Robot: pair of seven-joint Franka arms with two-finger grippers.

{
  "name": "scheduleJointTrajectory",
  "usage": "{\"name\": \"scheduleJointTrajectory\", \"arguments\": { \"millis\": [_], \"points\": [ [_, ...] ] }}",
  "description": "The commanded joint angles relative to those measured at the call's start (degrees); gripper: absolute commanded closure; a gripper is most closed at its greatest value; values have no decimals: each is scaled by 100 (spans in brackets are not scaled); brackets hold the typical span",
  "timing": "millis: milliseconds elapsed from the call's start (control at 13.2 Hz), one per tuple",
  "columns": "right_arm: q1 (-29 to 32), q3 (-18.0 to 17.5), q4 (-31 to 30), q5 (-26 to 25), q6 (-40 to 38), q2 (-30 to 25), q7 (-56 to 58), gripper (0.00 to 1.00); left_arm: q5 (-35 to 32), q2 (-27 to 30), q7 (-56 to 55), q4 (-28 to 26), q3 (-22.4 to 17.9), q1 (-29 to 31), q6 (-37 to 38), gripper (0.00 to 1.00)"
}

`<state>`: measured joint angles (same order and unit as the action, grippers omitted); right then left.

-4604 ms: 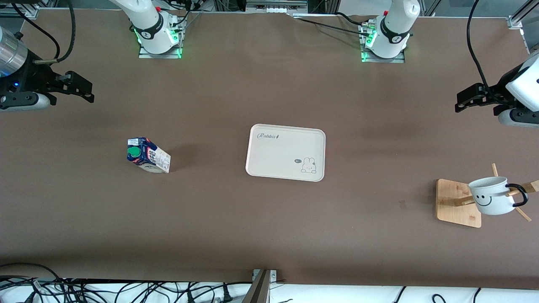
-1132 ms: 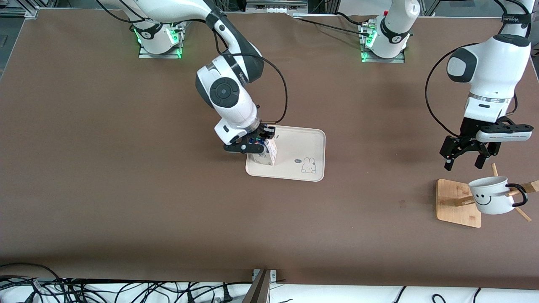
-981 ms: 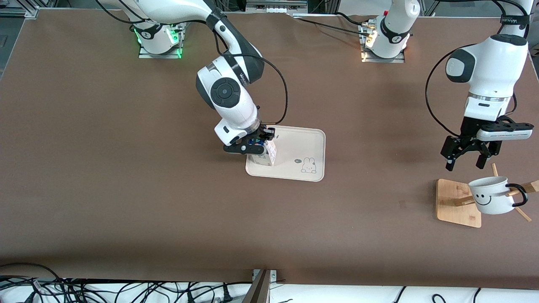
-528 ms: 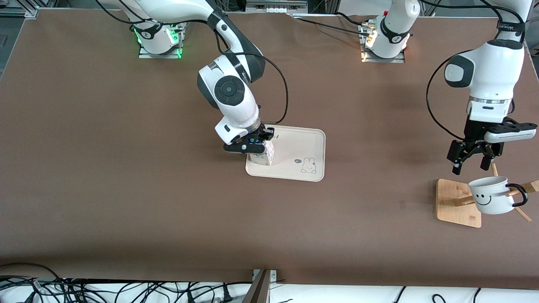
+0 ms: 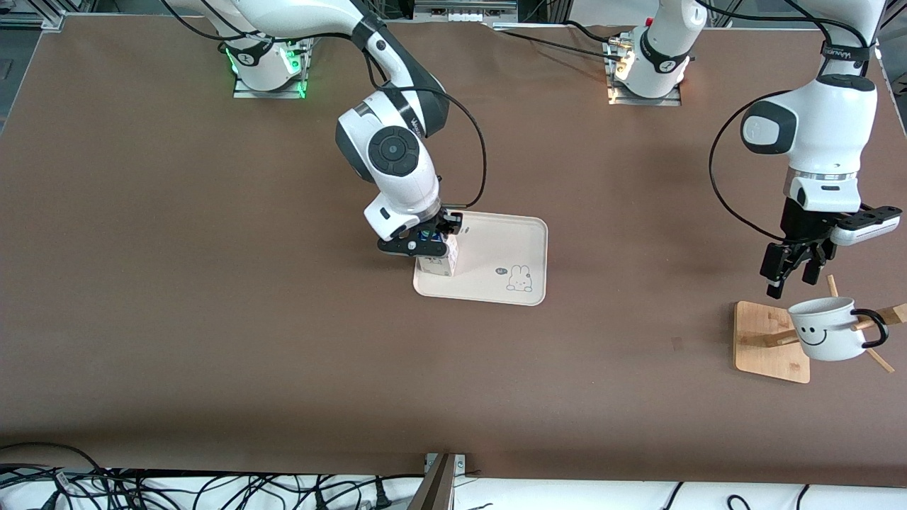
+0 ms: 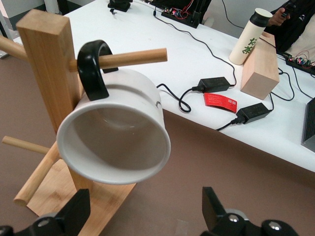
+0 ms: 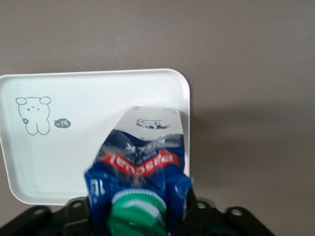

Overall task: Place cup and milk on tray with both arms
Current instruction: 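Carry the milk carton onto the tray while the left gripper lowers to the mug, then release the carton on the tray and raise the right gripper, then retract the right gripper while the left gripper grasps the mug handle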

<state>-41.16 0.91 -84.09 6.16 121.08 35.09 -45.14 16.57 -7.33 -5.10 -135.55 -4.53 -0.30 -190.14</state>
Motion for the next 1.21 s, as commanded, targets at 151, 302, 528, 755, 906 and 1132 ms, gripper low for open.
{"name": "scheduleJointTrajectory", "arguments": {
  "millis": [151,302,528,755,906,1132],
  "points": [
    [20,190,332,-36,-233,-388,-276,0,127,-303,141,529,-13,-40,-146,0],
    [99,226,358,-36,-426,-643,-267,0,127,-452,141,695,-13,-40,-146,0],
    [720,323,367,26,-1144,-1178,457,0,127,-585,158,801,-22,-40,-146,0],
    [1285,899,297,606,-2400,-1741,2661,0,136,-751,246,1030,-30,-31,-146,0],
    [1286,1559,157,606,-3017,-2118,3684,0,136,-857,264,1153,-39,-31,-146,0],
    [1286,2105,-492,475,-3108,-2690,4572,0,145,-1050,281,1284,-48,-14,-146,0]
  ]
}}
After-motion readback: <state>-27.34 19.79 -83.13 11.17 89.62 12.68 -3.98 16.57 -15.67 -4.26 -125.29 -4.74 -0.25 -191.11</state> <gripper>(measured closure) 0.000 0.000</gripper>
